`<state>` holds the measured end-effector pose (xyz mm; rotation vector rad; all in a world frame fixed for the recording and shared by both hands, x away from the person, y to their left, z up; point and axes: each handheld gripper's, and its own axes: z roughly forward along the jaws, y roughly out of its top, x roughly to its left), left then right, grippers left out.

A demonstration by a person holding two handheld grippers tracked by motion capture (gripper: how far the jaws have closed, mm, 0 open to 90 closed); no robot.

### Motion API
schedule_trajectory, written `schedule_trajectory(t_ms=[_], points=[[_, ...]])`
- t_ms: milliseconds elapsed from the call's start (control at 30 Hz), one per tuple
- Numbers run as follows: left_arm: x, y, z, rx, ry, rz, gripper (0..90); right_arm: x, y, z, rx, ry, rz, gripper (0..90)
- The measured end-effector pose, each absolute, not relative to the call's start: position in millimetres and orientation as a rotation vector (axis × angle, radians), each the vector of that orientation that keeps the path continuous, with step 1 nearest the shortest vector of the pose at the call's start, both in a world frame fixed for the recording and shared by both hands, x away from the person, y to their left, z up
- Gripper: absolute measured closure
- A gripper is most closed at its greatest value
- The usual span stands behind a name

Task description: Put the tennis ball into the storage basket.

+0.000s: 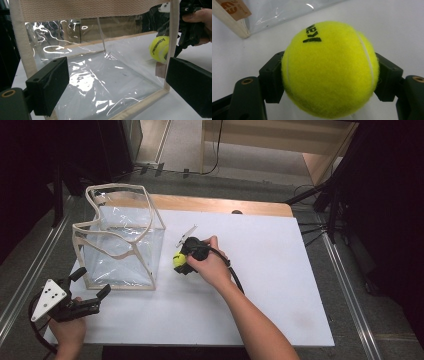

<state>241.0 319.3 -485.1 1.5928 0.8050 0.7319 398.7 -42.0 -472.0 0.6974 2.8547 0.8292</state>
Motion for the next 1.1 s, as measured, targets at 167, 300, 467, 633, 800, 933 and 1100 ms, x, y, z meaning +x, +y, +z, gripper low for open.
schedule_trajectory(t_ms=[167, 300, 467, 633, 800, 933, 1100], points=[[241, 319, -485, 1.594, 0.807, 0.731, 5.3, 396, -34, -473, 0.686, 2.873, 0.855, 24.0], [241, 319, -485, 1.592, 0.807, 0.731, 5.3, 396, -28, -472, 0.653, 2.874, 0.855, 24.0], [241, 319, -485, 1.591, 0.807, 0.73, 5.4, 394, -22, -470, 0.631, 2.888, 0.878, 24.0], [241, 319, -485, 1.591, 0.807, 0.73, 5.4, 392, -19, -465, 0.608, 2.892, 0.884, 24.0], [241, 319, -485, 1.591, 0.807, 0.73, 5.3, 388, -17, -455, 0.607, 2.899, 0.923, 24.0], [241, 319, -485, 1.591, 0.808, 0.73, 5.4, 386, -14, -444, 0.568, 2.886, 0.931, 24.0], [241, 320, -485, 1.591, 0.808, 0.73, 5.4, 383, -13, -430, 0.55, 2.884, 0.943, 24.0]])
